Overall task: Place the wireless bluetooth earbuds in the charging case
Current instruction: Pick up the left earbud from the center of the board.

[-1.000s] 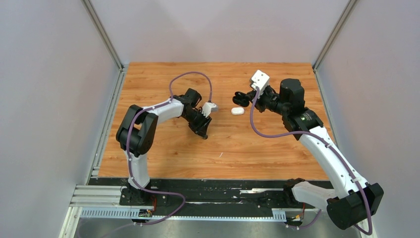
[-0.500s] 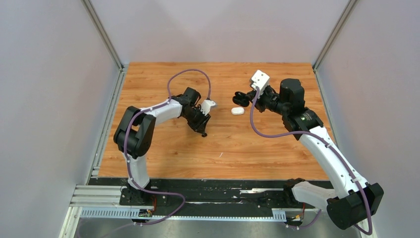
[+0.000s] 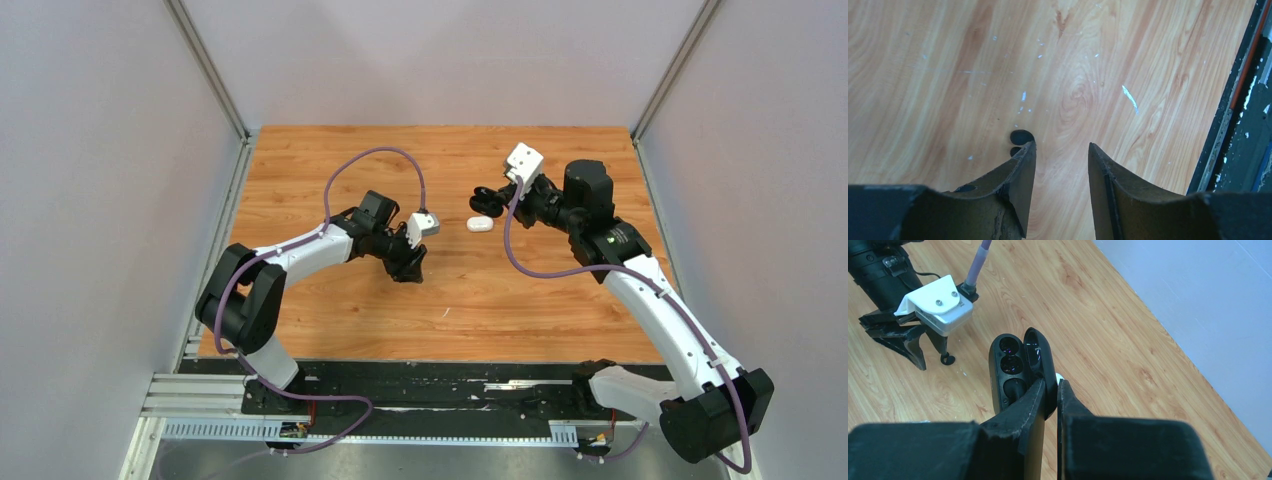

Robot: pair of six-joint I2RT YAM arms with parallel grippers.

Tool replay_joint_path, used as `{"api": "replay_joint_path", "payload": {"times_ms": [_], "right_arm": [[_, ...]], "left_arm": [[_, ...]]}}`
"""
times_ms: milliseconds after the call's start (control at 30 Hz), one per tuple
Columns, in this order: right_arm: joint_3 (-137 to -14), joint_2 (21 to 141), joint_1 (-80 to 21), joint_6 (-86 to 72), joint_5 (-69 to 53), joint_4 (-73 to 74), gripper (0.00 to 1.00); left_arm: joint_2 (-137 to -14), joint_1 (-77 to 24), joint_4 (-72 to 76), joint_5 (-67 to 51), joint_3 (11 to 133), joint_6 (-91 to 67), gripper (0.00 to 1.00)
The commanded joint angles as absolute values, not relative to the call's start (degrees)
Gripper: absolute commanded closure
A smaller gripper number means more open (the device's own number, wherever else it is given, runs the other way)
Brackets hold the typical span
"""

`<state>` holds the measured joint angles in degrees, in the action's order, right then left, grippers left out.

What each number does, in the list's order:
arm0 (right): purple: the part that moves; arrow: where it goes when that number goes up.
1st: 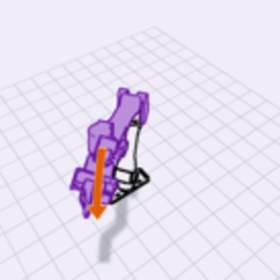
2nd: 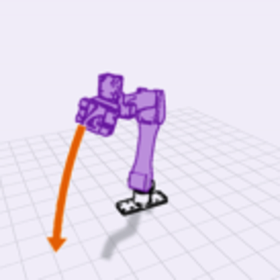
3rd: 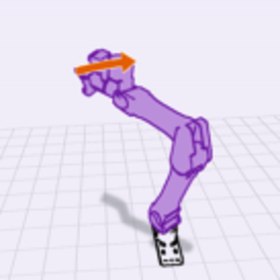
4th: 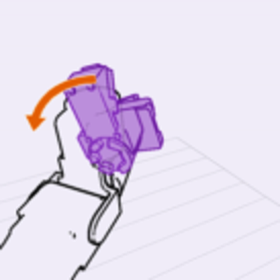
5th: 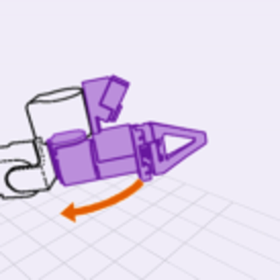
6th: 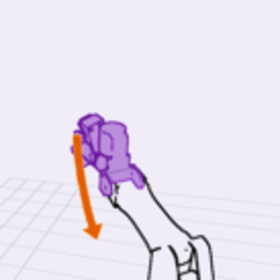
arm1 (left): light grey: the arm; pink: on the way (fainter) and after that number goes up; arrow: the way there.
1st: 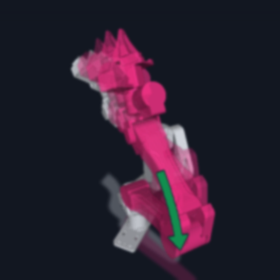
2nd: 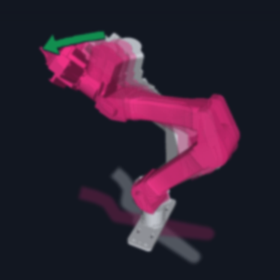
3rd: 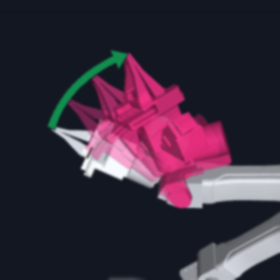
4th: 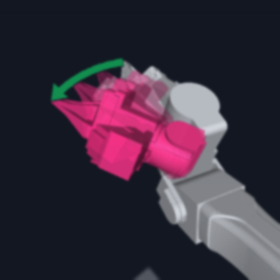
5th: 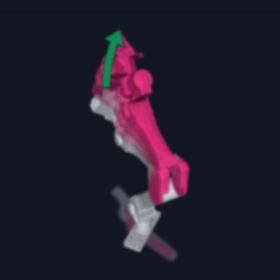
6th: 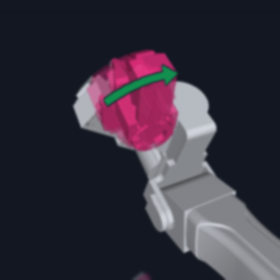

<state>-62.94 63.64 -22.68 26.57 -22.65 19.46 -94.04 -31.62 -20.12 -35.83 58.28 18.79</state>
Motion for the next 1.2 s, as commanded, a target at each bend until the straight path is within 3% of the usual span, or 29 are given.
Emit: {"api": "replay_joint_path", "payload": {"times_ms": [0,467,867,1167], "right_arm": [[-62.72,61.85,-22.50,25.12,-23.20,17.68,1.00],[-60.91,59.53,-21.74,24.61,-23.16,18.11,1.00],[-60.73,59.55,-21.45,24.43,-23.99,17.95,1.00],[-61.15,60.15,-21.43,24.30,-24.52,17.86,1.00]], "left_arm": [[-94.36,-33.06,-16.65,-37.90,57.48,20.59,0.49],[-105.07,-33.11,-22.04,-29.91,66.13,15.22,0.50],[-105.92,-33.13,-27.02,-28.47,68.15,16.83,0.51],[-104.75,-33.12,-27.86,-21.12,67.85,18.07,0.60]]}}
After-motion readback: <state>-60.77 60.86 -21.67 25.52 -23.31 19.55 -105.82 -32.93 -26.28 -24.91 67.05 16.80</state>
